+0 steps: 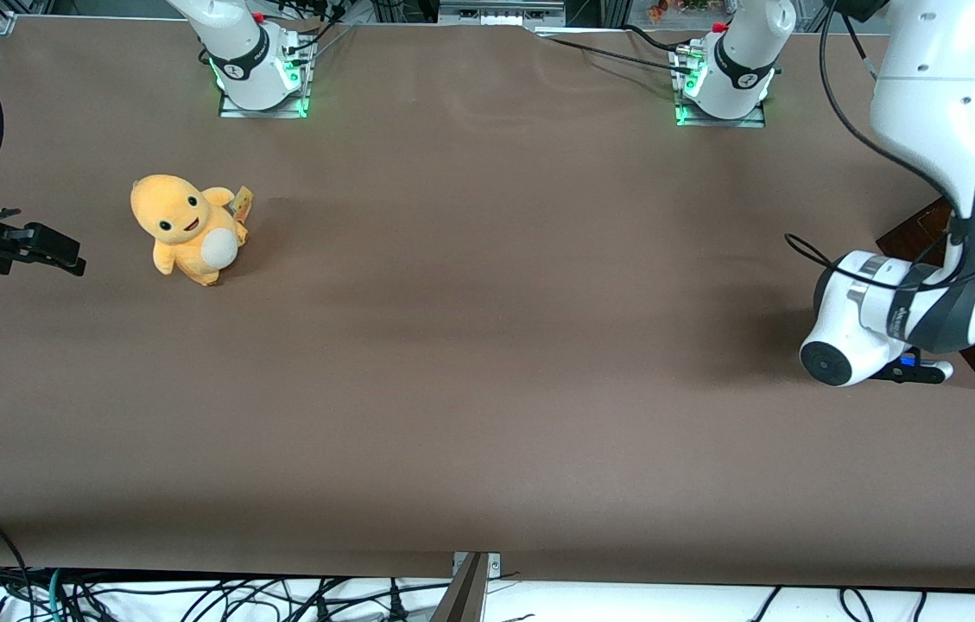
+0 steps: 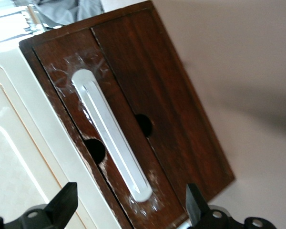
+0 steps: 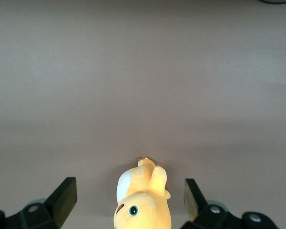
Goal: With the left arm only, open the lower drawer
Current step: 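Lower the open left gripper toward the lower drawer's white bar handle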
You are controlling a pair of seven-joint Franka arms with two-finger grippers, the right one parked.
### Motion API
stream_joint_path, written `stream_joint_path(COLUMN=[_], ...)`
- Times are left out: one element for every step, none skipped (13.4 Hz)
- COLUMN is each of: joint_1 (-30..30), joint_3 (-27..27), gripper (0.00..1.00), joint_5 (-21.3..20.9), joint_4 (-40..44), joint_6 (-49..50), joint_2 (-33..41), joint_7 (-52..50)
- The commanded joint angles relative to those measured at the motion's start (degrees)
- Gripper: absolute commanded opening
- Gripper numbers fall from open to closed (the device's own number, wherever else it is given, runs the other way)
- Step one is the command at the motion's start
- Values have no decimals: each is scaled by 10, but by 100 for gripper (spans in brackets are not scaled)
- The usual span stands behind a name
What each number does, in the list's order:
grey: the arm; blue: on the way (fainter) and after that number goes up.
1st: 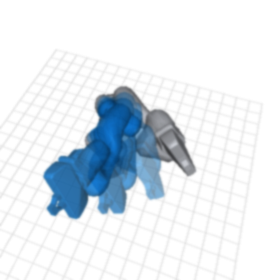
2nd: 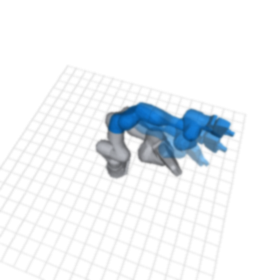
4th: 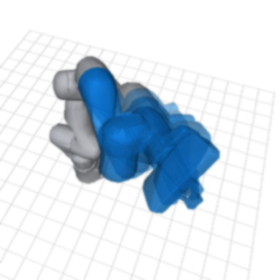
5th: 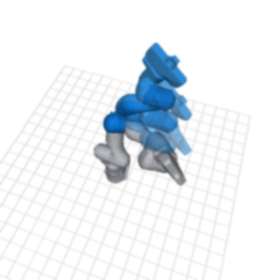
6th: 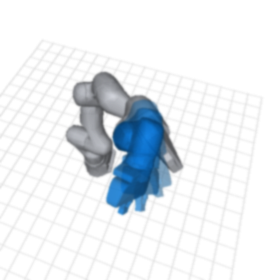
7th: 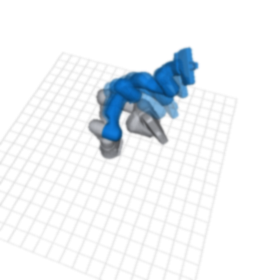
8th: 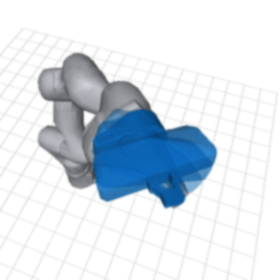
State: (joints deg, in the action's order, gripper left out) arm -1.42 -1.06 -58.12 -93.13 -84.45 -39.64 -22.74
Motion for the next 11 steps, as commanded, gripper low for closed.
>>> stream_joint_path(joint_1=[-2,-2,-3,-3,-3,-4,-8,-15,-21,-22,-22], joint_3=[9,11,20,25,29,36,36,36,36,36,36], gripper=[100,100,100,100,100,100,100,100,97,88,83], joint_5=[-59,-78,-87,-96,-106,-117,-130,-144,-152,-158,-167], joint_4=[9,9,10,10,10,11,12,16,21,21,22], joint_6=[10,10,10,10,10,9,8,7,7,6,5], joint_2=[-30,-41,-47,-54,-61,-68,-74,-79,-86,-90,-92], joint_7=[-26,-39,-47,-49,-50,-56,-56,-56,-57,-58,-58])
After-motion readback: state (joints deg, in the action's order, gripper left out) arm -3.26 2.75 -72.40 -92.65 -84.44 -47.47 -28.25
